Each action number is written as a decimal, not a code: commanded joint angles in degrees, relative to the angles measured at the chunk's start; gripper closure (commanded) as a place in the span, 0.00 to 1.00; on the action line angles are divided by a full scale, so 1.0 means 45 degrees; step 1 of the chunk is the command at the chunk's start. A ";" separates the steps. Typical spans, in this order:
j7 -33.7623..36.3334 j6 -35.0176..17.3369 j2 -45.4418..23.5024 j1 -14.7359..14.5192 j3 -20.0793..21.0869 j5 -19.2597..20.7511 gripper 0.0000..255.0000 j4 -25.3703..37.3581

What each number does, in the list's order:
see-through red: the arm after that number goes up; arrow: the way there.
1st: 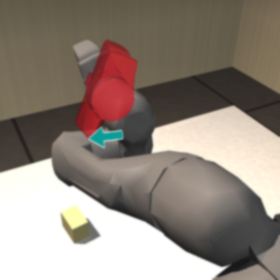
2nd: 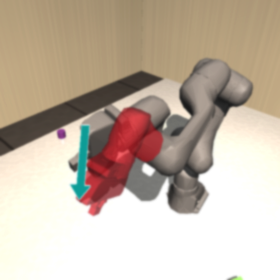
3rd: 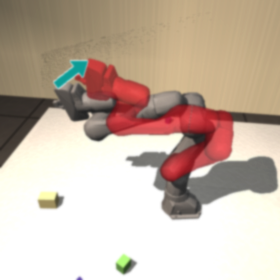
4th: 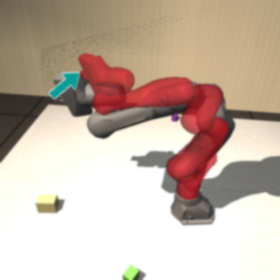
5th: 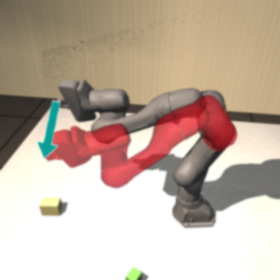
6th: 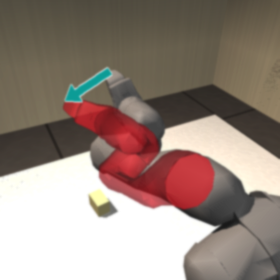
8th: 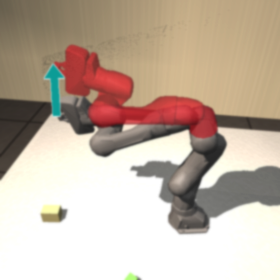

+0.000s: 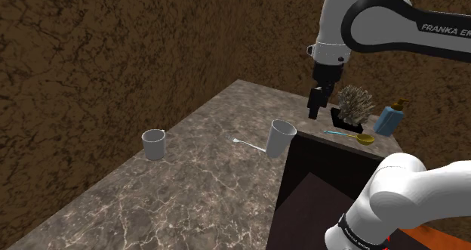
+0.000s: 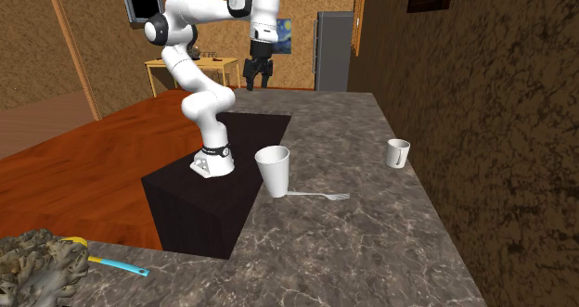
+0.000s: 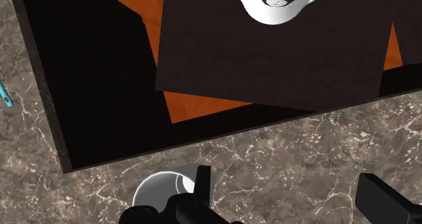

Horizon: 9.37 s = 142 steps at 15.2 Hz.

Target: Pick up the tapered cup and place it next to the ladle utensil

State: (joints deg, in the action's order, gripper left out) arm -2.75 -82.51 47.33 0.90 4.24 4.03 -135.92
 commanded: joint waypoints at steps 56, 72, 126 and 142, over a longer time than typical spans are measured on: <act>0.0999 -0.7921 -0.5127 0.1196 -0.1031 0.0206 1.00 -0.1354; 0.0798 -0.5062 -0.4567 0.1169 -0.1002 0.0101 1.00 0.0951; -1.0338 -0.4589 -1.5226 0.6019 -0.7118 -0.2541 1.00 1.2230; -1.1210 -0.5921 -1.7290 0.7031 -0.6926 -0.3462 1.00 1.2814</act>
State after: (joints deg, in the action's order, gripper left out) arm -53.17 -108.52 -30.33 32.57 -26.97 -11.47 -77.80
